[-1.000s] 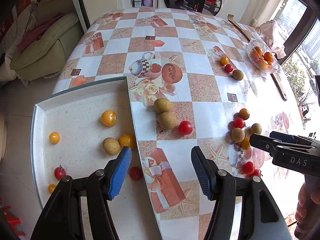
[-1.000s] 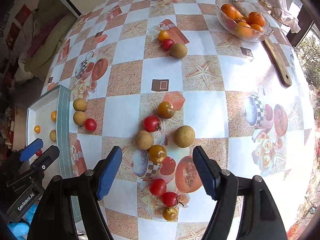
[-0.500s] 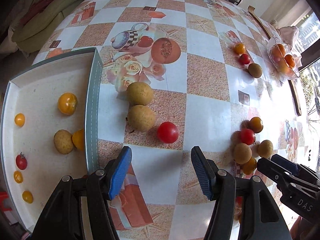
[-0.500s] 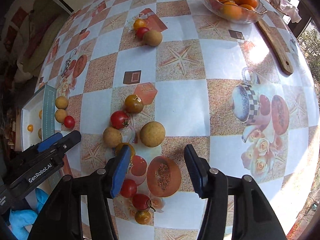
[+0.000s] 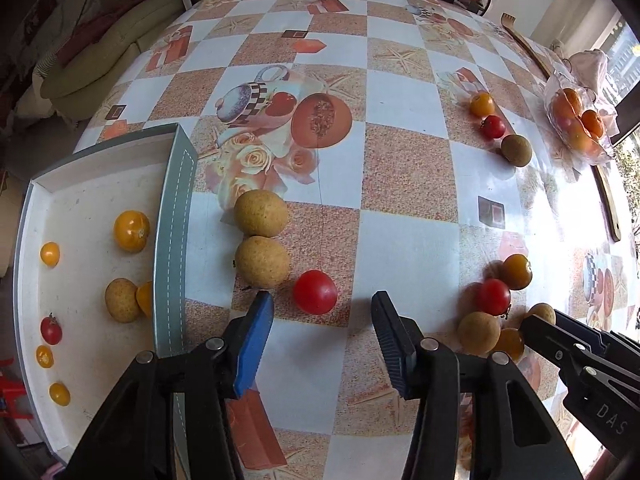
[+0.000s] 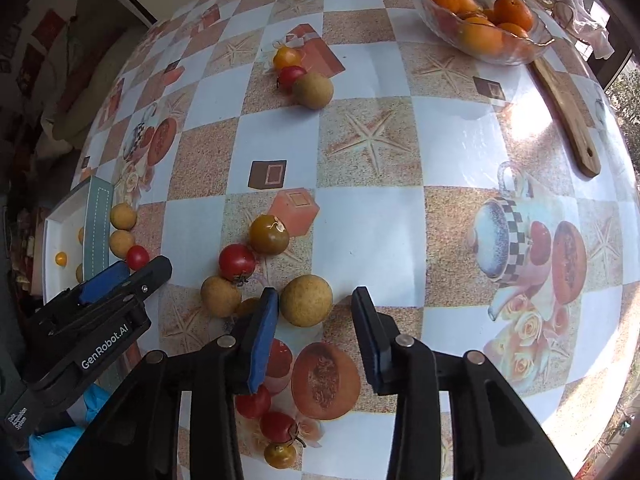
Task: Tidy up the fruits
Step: 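Grasp a brown-yellow tomato with the left tool while the right tool grasps a brown fruit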
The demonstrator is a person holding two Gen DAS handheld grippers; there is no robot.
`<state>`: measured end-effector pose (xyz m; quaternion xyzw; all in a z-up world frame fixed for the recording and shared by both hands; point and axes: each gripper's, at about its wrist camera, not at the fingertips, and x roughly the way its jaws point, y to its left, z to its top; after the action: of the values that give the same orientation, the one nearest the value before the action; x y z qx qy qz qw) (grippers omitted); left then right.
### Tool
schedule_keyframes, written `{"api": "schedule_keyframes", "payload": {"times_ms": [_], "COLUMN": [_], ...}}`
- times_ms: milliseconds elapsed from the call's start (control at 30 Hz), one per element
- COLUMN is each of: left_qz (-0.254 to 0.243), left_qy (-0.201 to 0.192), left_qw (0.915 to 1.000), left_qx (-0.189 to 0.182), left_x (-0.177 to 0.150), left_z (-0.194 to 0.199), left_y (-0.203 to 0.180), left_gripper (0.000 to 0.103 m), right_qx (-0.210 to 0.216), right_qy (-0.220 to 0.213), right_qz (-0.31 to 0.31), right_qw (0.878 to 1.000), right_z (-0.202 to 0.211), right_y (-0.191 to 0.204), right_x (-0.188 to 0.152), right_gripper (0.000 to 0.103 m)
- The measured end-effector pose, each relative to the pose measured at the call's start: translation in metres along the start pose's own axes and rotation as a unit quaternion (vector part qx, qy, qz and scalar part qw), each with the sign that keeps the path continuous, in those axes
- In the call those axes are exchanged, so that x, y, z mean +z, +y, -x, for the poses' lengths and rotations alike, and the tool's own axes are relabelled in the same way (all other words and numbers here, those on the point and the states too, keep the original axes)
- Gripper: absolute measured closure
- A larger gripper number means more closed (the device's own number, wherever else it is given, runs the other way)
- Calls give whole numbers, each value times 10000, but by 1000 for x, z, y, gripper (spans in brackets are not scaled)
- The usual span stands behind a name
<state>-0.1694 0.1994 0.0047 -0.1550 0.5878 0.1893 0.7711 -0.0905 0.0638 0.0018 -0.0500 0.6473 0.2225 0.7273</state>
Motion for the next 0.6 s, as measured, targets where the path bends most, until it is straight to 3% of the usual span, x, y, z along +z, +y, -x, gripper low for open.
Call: {"api": "schedule_keyframes", "payload": {"times_ms": [100,167,233,367,467,600], "left_qz": [-177,-221,-212,-185,-281,-395], "left_qy": [-49,-66,-58,-33,-52,-74], "left_qw": [9998,9997,9992,9972,9964,9973], "left_qx": [-27,-114,-342,-718,-799,-622], "left_x": [0,1,2,-3,-4,-3], "left_z": [0,0,1,6,7,5], "left_y": [-13,-16,-13,1,3,3], "left_gripper": [73,78,93,93,93,92], "right_qx": [25,86,142,228,250,228], "right_qy": [-15,-32,-54,-101,-89,-47], "right_qz": [20,-4,-23,-29,-69,-101], "right_qw": [10000,10000,9999,9997,9996,9997], "right_z": [0,1,3,9,9,9], "right_y": [2,2,2,1,0,-3], "right_x": [-1,-2,-4,-7,-9,-12], "right_gripper": [74,74,74,74,74,74]}}
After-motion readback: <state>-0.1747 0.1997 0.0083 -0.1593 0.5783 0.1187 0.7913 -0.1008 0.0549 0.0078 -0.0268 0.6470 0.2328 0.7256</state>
